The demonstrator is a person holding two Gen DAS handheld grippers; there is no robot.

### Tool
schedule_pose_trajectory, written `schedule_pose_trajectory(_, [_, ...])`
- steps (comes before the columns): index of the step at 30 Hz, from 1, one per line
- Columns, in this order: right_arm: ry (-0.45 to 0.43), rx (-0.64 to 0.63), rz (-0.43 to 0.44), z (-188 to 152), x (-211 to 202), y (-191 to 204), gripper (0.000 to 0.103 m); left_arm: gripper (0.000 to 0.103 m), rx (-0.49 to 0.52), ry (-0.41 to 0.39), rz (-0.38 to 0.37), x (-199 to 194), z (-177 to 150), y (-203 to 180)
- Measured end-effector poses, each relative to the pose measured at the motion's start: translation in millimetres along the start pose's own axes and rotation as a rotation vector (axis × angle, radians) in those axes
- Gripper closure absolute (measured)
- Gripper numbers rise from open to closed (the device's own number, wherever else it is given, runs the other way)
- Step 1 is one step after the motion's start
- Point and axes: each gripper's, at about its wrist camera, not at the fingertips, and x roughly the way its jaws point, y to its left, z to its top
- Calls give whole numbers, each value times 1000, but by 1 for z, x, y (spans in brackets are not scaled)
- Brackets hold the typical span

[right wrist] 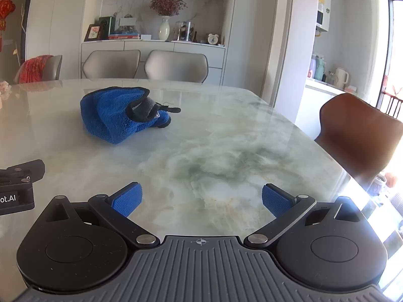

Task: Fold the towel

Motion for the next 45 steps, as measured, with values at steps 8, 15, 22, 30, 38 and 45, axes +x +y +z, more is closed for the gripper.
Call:
schedule_pose_trajectory(8, [5, -2, 1, 0, 2, 3, 0, 0, -1, 8, -1, 3, -1, -1])
schedule_pose_trajectory(15, [10, -5, 8, 1, 4, 3, 0, 0, -1, 11, -6, 5, 1, 0])
schedule_pose_trajectory(22, [14, -11, 12, 3, 7, 5, 0, 0, -3, 18, -13, 8, 4, 1])
schedule_pose_trajectory(30, [9, -25, 29, 10, 11, 8, 0, 0, 2, 5, -11, 11, 12, 3])
schedule_pose_trajectory(38, [-18, -34, 77, 25, 13, 8, 0, 0, 12, -8, -20, 17, 22, 5])
schedule_pose_trajectory(45, [-42, -6, 164, 44, 18, 5, 0, 0, 25, -26, -12, 30, 37, 12])
